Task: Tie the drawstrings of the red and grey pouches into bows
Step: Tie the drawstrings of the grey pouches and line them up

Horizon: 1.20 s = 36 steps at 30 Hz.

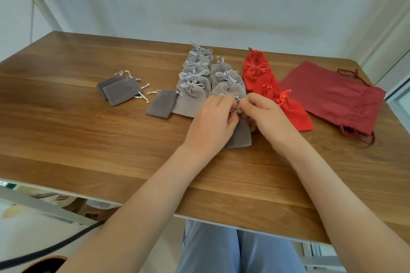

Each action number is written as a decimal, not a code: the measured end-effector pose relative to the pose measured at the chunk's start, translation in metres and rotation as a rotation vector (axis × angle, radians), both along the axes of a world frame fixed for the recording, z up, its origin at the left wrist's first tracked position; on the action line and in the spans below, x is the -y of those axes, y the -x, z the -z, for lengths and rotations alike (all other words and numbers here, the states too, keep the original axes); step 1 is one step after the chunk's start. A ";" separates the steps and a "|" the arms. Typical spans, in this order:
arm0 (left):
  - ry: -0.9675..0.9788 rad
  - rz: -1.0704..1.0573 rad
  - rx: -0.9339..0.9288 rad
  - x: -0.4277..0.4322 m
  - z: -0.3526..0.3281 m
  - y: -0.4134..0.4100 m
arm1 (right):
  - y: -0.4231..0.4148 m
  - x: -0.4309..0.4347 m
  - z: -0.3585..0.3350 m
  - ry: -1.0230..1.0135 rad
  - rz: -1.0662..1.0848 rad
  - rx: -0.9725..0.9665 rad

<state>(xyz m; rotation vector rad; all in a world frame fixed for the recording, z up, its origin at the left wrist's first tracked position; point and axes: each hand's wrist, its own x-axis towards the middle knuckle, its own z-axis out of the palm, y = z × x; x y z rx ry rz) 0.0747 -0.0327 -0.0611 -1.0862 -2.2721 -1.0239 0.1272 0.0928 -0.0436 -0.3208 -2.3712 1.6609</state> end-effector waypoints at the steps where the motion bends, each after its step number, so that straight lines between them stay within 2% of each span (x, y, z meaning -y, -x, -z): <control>1: -0.030 0.002 -0.053 0.000 0.001 0.000 | 0.000 0.001 -0.001 0.052 0.013 -0.015; 5: -0.083 0.013 -0.157 -0.002 0.003 0.000 | 0.001 0.000 -0.002 0.152 0.030 -0.001; 12: -0.110 0.004 -0.209 0.000 0.006 0.002 | -0.002 -0.003 -0.005 0.295 -0.060 -0.005; 16: -0.122 -0.004 -0.252 -0.003 0.008 0.002 | -0.001 -0.002 -0.005 0.274 -0.007 -0.044; 18: -0.123 0.020 -0.196 -0.004 0.007 0.001 | -0.001 -0.001 -0.005 0.263 -0.003 -0.051; 22: -0.216 0.040 0.174 -0.002 -0.001 -0.003 | 0.000 0.003 -0.005 0.271 -0.027 -0.041; 28: -0.216 -0.028 0.124 -0.002 0.000 -0.003 | 0.002 0.005 -0.003 0.301 -0.084 -0.043; 36: -0.160 -0.039 0.153 -0.003 -0.001 -0.005 | -0.001 0.004 -0.004 0.272 -0.099 -0.048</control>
